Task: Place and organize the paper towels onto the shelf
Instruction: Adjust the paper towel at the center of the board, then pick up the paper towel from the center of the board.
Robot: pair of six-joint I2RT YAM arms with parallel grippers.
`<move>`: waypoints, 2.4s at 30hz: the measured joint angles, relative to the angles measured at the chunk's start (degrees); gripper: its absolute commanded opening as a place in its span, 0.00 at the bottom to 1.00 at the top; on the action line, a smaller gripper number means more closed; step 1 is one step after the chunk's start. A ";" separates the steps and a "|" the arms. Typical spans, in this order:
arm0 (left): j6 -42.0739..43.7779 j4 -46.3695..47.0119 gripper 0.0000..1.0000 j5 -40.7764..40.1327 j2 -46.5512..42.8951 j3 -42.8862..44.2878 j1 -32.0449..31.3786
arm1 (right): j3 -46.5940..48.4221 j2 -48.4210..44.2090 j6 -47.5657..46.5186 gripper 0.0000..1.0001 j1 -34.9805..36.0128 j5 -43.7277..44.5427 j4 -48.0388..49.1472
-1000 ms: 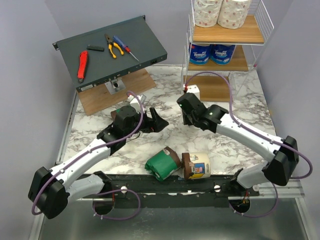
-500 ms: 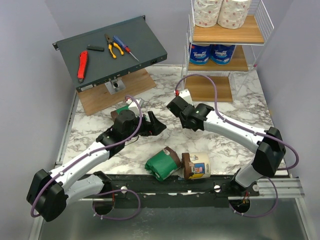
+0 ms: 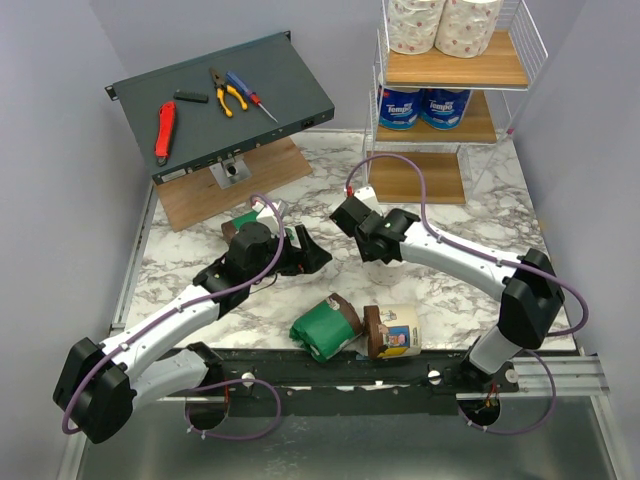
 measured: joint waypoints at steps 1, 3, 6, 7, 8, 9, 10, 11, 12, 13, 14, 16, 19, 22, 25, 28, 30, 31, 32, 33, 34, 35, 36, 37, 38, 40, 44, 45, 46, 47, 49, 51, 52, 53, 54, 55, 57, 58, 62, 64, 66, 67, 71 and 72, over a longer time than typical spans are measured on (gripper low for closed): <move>-0.09 0.00 0.85 0.00 0.00 -0.09 0.00 | -0.20 0.00 0.00 0.29 0.00 -0.24 0.09; -0.09 -0.02 0.85 0.00 0.00 -0.13 0.00 | -0.52 0.00 0.02 0.30 0.00 -0.63 0.17; -0.09 0.00 0.85 0.00 -0.02 -0.13 0.00 | -0.74 0.09 0.02 0.32 0.00 -1.05 0.39; -0.11 0.00 0.85 0.00 -0.02 -0.15 0.00 | -0.76 0.22 0.02 0.32 0.00 -1.14 0.55; -0.09 -0.02 0.85 0.00 -0.02 -0.17 0.00 | -0.79 0.39 0.02 0.33 0.00 -1.22 0.70; -0.11 0.00 0.85 0.00 -0.02 -0.17 0.00 | -0.83 0.57 0.02 0.33 0.00 -1.38 0.87; -0.11 -0.02 0.85 0.00 -0.04 -0.17 0.00 | -0.96 0.74 0.04 0.34 0.00 -1.53 1.03; -0.11 -0.02 0.85 0.00 -0.04 -0.17 0.00 | -1.11 0.83 0.04 0.34 0.00 -1.70 1.09; -0.09 -0.02 0.85 0.00 -0.04 -0.17 0.00 | -1.31 0.87 0.07 0.35 0.00 -1.84 1.14; -0.09 0.00 0.85 0.00 -0.04 -0.20 0.00 | -1.49 0.92 0.09 0.37 0.00 -1.90 1.14; -0.11 -0.02 0.85 -0.02 -0.11 -0.22 0.00 | -1.60 0.94 0.22 0.42 0.00 -1.92 1.14; -0.11 -0.02 0.85 -0.02 -0.24 -0.24 0.00 | -1.68 1.03 0.52 0.57 0.00 -2.03 1.16; -0.13 -0.02 0.85 -0.04 -0.39 -0.24 0.00 | -1.68 1.07 0.94 0.70 0.02 -2.21 1.27; -0.15 -0.04 0.85 -0.17 -0.63 -0.24 0.00 | -1.68 1.07 1.31 0.77 0.00 -2.40 1.40; -0.31 -0.04 0.85 -0.28 -1.07 -0.24 0.00 | -1.77 1.03 1.68 0.80 0.02 -2.60 1.57; -0.39 -0.04 0.85 -0.61 -1.75 -0.33 0.00 | -1.79 0.66 2.16 0.86 0.00 -2.93 1.62; -0.52 -0.04 0.85 -0.85 -2.05 -0.35 0.00 | -1.79 -0.22 2.73 0.97 0.00 -3.15 1.53; -0.52 -0.04 0.85 -0.96 -2.16 -0.35 0.00 | -1.77 -1.03 3.10 1.00 0.00 -3.17 1.51; -0.55 -0.04 0.85 -1.05 -2.25 -0.35 0.00 | -1.73 -1.99 3.56 1.00 0.00 -3.08 1.38; -0.55 -0.04 0.85 -1.07 -2.27 -0.35 0.00 | -1.64 -3.10 4.02 1.00 0.00 -2.93 1.29; -0.57 -0.09 0.85 -1.11 -2.36 -0.35 0.00 | -1.46 -4.33 4.66 1.00 0.00 -2.47 1.20; -0.57 -0.13 0.85 -1.14 -2.40 -0.35 0.00 | -1.29 -5.66 5.27 1.00 -0.07 -1.88 1.20; -0.59 -0.31 0.85 -1.16 -2.47 -0.35 0.00 | -1.14 -7.13 6.16 1.00 -0.37 -1.25 1.22; -0.63 -0.48 0.85 -1.20 -2.51 -0.35 0.00 | -1.11 -8.57 6.99 1.00 -0.68 -0.68 1.29; -0.72 -0.57 0.85 -1.25 -2.51 -0.35 0.00 | -1.11 -10.08 7.91 1.00 -1.07 -0.26 1.33; -0.79 -0.74 0.85 -1.29 -2.56 -0.35 0.00 | -1.40 -13.35 9.79 1.00 -2.75 0.24 2.03; -1.01 -1.36 0.85 -1.62 -2.91 -0.35 0.00 | -6.34 -21.79 13.00 1.00 -10.34 -3.48 7.06; -1.05 -1.73 0.85 -1.79 -3.15 -0.35 0.00 | -8.13 -23.76 13.62 1.00 -13.44 -5.62 8.41; -1.16 -2.14 0.85 -2.12 -3.43 -0.35 0.00 | -9.75 -25.24 14.16 1.00 -16.68 -8.31 9.44; -1.18 -2.29 0.85 -2.23 -3.56 -0.35 0.00 | -11.28 -26.27 14.78 0.99 -19.87 -10.60 10.47; -1.25 -2.99 0.85 -2.75 -4.09 -0.37 0.00 | -14.62 -27.30 16.00 0.98 -25.51 -15.45 12.85; -1.44 -3.28 0.85 -3.21 -4.44 -0.44 0.00 | -18.53 -27.71 17.29 0.97 -28.81 -20.17 15.12; -1.60 -3.37 0.85 -3.45 -4.55 -0.44 0.00 | -20.50 -27.80 18.18 0.97 -29.77 -22.38 16.04; -1.68 -3.56 0.85 -3.87 -4.68 -0.46 0.00 | -22.25 -27.80 19.04 0.97 -30.40 -24.61 16.72; -1.79 -3.78 0.85 -4.24 -4.74 -0.46 0.00 | -23.82 -27.80 19.91 0.97 -30.75 -26.05 17.29; -1.88 -4.20 0.85 -4.81 -4.83 -0.46 0.00 | -25.16 -27.82 20.94 0.97 -30.84 -27.23 17.84; -2.01 -5.07 0.85 -5.55 -4.92 -0.44 0.00 | -27.67 -28.46 22.91 0.98 -30.95 -28.37 19.17; -2.03 -5.42 0.85 -5.86 -4.92 -0.44 0.00 | -28.85 -29.18 24.09 0.98 -30.99 -28.70 20.02; -2.05 -6.69 0.85 -7.04 -4.92 -0.44 0.00 | -33.05 -34.36 27.52 0.97 -31.08 -29.35 23.37; -2.08 -6.78 0.85 -7.48 -4.92 -0.44 0.00 | -34.93 -37.29 28.70 0.92 -31.08 -29.53 25.11; -2.08 -6.84 0.85 -7.63 -4.74 -0.44 0.00 | -36.61 -39.67 29.46 0.82 -31.10 -29.62 26.82; -2.08 -6.86 0.85 -7.67 -4.50 -0.44 0.00 | -37.22 -40.46 29.62 0.79 -31.10 -29.68 27.26; -2.10 -6.93 0.85 -7.69 -3.45 -0.44 0.00 | -37.68 -40.30 28.79 0.75 -31.15 -30.14 27.50; -2.12 -6.95 0.85 -7.69 -3.30 -0.42 0.00 | -37.68 -40.06 28.26 0.75 -31.15 -30.16 27.36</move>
